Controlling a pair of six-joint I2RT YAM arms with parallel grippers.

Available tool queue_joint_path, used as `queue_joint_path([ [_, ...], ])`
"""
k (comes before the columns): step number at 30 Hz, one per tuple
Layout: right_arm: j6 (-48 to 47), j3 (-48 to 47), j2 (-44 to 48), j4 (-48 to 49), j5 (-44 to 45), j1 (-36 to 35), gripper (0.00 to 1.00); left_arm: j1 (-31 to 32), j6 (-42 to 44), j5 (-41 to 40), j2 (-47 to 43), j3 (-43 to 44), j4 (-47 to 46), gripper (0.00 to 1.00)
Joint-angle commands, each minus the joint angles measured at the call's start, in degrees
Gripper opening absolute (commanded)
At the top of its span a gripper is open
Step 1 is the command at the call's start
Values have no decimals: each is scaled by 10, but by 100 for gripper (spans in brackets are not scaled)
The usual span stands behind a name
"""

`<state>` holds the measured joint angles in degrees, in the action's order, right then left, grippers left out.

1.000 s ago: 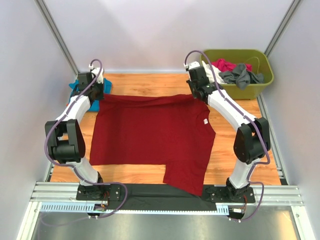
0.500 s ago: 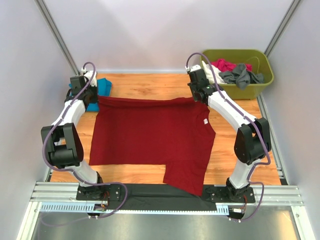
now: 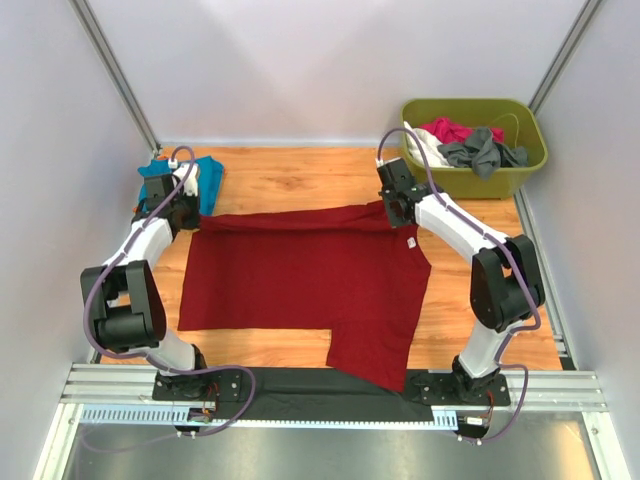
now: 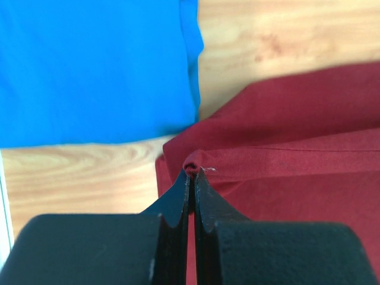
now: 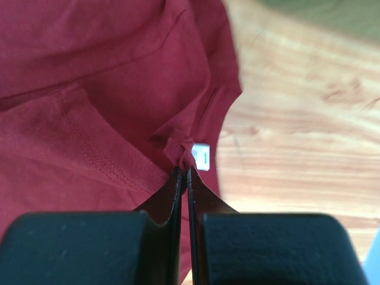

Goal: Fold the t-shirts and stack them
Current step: Fold the tshirt

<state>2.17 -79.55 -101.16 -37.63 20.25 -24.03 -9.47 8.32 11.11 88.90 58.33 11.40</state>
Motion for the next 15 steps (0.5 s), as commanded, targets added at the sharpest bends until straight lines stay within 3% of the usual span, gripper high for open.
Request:
queue_joint_path([
  [1,33,19,23,-1,-20,0,0,-5,28,-17,-29,-22,-22,0],
  [15,59,77,26,-7,-51,-1,0,-5,64,-42,-89,-109,-63,0],
])
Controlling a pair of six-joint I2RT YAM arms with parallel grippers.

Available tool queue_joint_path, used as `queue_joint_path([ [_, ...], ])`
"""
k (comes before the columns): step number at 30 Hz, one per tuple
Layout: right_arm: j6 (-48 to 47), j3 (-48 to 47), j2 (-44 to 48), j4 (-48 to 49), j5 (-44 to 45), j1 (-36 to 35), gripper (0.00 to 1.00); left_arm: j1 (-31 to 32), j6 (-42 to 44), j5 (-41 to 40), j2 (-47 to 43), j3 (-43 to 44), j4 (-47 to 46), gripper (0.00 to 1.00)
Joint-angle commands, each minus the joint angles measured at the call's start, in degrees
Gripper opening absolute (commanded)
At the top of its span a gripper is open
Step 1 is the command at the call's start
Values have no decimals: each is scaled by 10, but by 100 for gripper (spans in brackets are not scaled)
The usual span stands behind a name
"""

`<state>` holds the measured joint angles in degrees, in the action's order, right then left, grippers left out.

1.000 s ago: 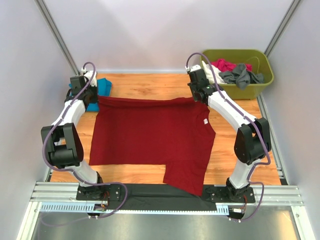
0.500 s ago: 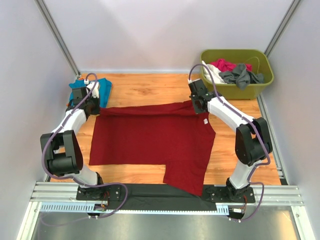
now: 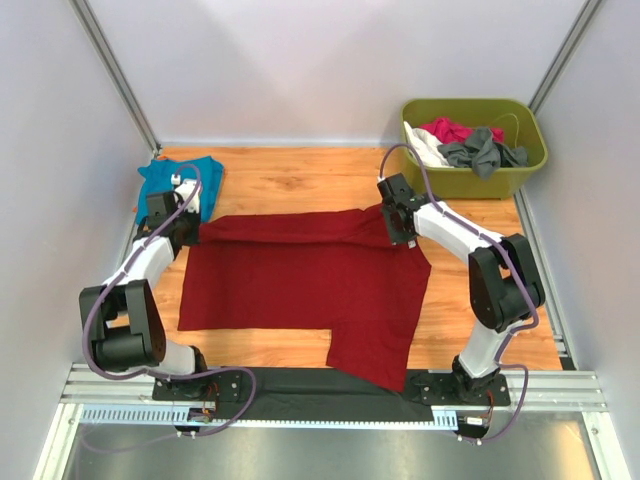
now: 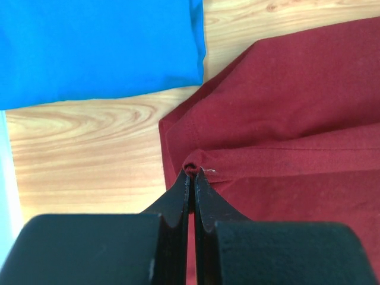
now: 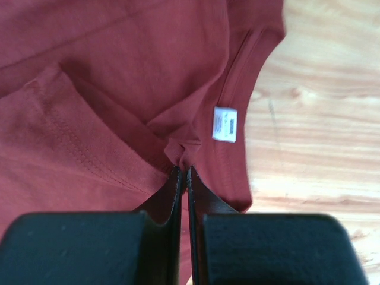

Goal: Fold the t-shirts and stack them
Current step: Fold the tshirt

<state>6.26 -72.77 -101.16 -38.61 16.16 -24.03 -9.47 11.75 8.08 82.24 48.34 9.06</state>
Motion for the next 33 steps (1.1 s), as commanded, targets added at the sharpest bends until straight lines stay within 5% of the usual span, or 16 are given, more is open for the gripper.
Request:
queue_joint_path([
  [1,21,13,26,1,-12,-1,0,-5,32,-11,-27,-11,-40,0],
  [33,166,254,135,-9,-6,9,0,39,-25,-179,-82,-89,-26,0],
])
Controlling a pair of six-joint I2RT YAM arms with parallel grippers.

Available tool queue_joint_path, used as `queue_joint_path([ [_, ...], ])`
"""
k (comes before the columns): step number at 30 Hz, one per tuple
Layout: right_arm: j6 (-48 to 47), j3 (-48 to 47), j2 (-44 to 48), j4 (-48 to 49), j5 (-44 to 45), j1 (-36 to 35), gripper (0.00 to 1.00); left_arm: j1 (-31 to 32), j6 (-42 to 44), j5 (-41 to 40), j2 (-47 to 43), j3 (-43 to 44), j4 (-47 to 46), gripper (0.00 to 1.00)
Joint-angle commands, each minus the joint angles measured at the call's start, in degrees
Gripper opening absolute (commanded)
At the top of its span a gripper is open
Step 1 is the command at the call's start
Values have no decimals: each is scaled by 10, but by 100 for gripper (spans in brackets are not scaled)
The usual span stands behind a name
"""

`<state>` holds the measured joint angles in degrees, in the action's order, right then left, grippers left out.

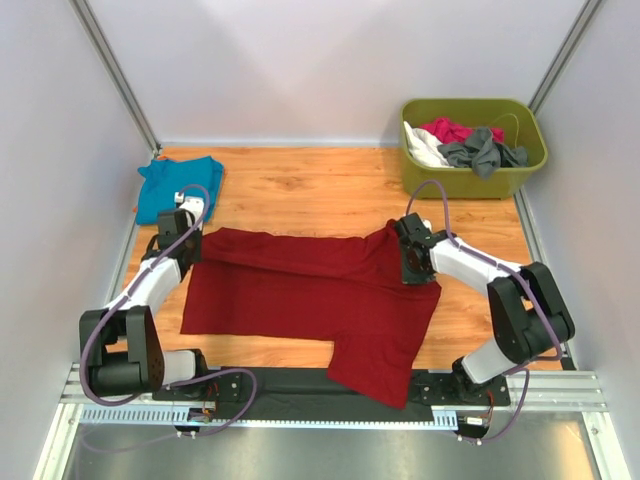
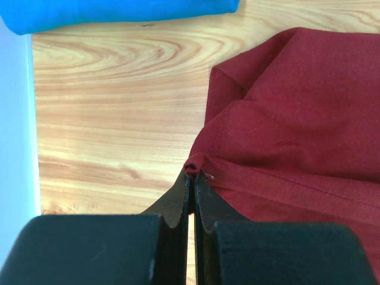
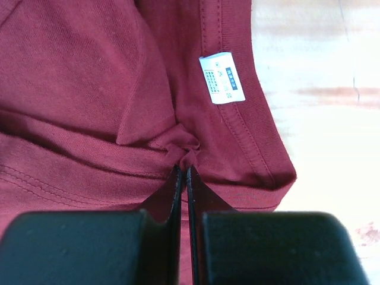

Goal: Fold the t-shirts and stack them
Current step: Fold the tshirt

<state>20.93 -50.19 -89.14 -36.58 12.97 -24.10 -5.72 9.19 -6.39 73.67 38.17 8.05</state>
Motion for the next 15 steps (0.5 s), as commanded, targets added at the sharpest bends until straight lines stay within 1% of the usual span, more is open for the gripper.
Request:
queue_joint_path([
  [1,14,25,16,-25,24,9,0,2,1,-32,9,18,-16,0],
  [2,11,14,12,-28,26,9,0,2,2,-27,15,37,-10,0],
  [3,10,-17,7,-33,23,9,0,3,4,-26,29,50,-5,0],
  [5,-4,-59,-10,-47,28,9,0,3,5,-42,45,94,12,0],
  [6,-11,-108,-16,-51,39,9,0,2,7,-47,57,109,17,0],
  [8,-41,-160,-33,-56,56,10,0,3,16,-48,67,160,29,0],
  [9,-54,-228,-51,-58,77,10,0,2,16,-46,76,176,31,0],
  [12,-103,-328,-88,-60,103,18,0,3,21,-30,100,239,28,0],
  [13,-113,-391,-116,-60,105,21,0,2,22,-17,109,269,26,0],
  [15,-141,-443,-163,-48,106,33,0,3,31,-2,138,294,19,0],
])
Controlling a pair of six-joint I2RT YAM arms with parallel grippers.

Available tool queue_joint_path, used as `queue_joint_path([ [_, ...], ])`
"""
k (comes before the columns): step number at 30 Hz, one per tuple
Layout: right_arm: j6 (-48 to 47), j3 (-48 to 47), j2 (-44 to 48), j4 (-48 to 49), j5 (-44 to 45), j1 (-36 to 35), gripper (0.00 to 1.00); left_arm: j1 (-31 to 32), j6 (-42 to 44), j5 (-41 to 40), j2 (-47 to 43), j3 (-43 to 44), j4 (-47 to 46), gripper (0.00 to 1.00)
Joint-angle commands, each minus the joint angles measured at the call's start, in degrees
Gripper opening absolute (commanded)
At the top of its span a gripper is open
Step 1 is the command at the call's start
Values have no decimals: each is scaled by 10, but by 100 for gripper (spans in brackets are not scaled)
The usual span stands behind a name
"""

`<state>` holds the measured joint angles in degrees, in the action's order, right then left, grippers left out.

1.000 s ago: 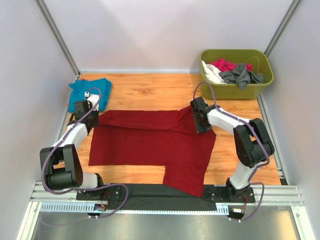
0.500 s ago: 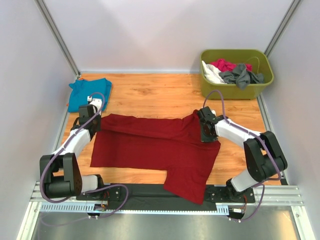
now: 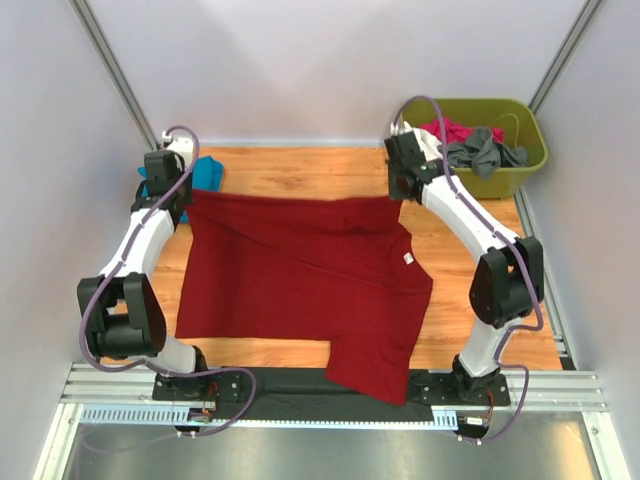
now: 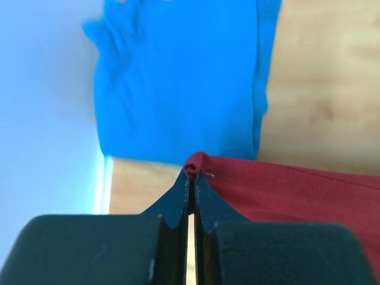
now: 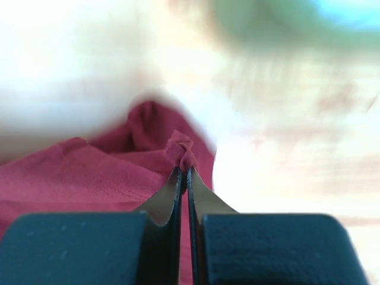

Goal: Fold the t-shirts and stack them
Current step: Fold the tshirt

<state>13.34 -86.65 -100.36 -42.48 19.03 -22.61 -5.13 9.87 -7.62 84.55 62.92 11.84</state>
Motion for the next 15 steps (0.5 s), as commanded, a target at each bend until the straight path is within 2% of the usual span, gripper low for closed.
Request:
queue_joint_path([
  [1,-77,-105,-68,15,44,25,0,-4,30,21,41,68,-23,0],
  [4,-107,-218,-135,30,44,35,0,-4,50,30,86,97,-44,0],
  [8,-131,-299,-204,47,34,48,1,-4,68,32,133,121,-67,0],
  [11,-132,-353,-248,49,39,48,0,-4,61,33,164,149,-68,0],
  [15,-149,-375,-275,63,39,48,0,-4,53,32,196,180,-72,0],
])
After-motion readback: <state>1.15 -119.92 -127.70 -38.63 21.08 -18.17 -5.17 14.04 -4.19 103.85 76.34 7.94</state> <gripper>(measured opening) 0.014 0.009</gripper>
